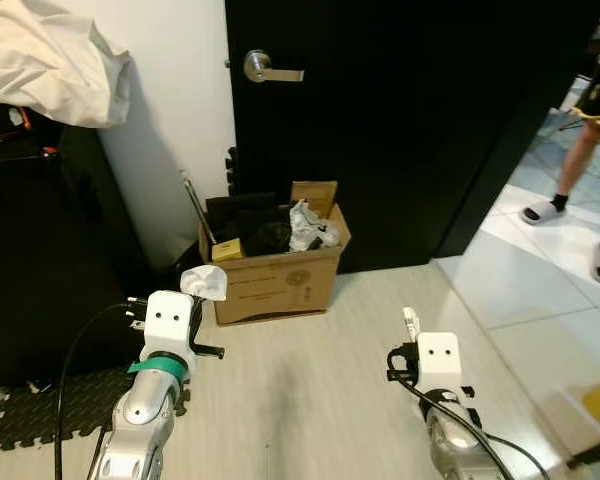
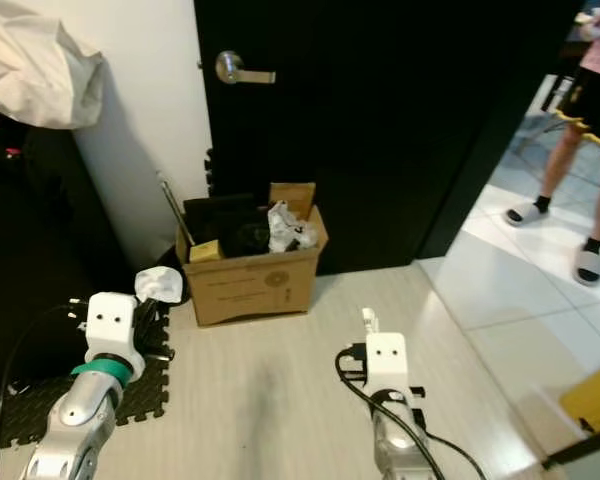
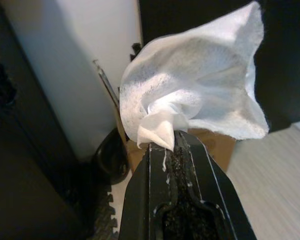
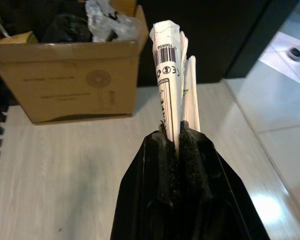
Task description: Clean up the room
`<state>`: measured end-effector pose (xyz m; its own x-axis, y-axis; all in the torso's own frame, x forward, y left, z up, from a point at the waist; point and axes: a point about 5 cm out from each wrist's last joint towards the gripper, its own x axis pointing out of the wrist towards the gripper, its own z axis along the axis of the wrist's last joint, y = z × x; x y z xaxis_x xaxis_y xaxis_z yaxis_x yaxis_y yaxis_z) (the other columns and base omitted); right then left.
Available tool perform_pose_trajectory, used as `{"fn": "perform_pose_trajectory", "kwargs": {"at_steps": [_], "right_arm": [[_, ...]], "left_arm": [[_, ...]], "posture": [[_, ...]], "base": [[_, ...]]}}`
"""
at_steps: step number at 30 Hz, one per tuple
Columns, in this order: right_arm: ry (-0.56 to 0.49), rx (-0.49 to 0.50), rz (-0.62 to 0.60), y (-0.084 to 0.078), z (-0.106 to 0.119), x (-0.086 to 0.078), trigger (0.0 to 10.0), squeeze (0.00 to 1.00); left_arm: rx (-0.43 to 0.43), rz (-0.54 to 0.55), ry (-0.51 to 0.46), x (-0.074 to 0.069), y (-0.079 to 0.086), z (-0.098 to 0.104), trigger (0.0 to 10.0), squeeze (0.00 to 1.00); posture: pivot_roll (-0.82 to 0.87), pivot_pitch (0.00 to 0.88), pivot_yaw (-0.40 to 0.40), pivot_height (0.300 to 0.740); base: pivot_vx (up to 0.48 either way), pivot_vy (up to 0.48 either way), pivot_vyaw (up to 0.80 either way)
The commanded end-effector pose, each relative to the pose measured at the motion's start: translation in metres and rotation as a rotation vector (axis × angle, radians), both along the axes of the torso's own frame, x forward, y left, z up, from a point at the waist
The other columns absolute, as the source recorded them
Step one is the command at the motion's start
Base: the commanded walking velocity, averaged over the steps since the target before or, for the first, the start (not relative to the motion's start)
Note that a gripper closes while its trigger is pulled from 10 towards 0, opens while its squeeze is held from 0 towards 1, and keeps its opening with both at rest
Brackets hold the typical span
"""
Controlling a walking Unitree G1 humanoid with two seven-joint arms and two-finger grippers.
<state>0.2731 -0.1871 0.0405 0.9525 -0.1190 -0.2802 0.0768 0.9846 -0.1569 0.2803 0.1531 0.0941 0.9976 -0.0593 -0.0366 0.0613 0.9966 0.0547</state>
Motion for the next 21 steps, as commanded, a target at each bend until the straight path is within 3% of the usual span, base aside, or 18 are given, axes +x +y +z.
{"fn": "perform_pose_trajectory", "kwargs": {"at_steps": [1,21], "right_arm": [[0.005,-0.001,0.019,-0.001,-0.003,-0.002,10.0,0.0],[0.044,-0.026,0.099,0.006,-0.013,-0.001,10.0,0.0]], "left_arm": [[-0.003,-0.005,0.014,-0.001,-0.002,-0.003,10.0,0.0],[-0.014,0.004,0.025,-0.002,0.0,-0.007,10.0,0.0]], "posture": [[0.05,0.0,0.059,0.74],[0.06,0.0,0.047,0.74]], "base": [[0.274,0.0,0.0],[0.277,0.0,0.0]]}}
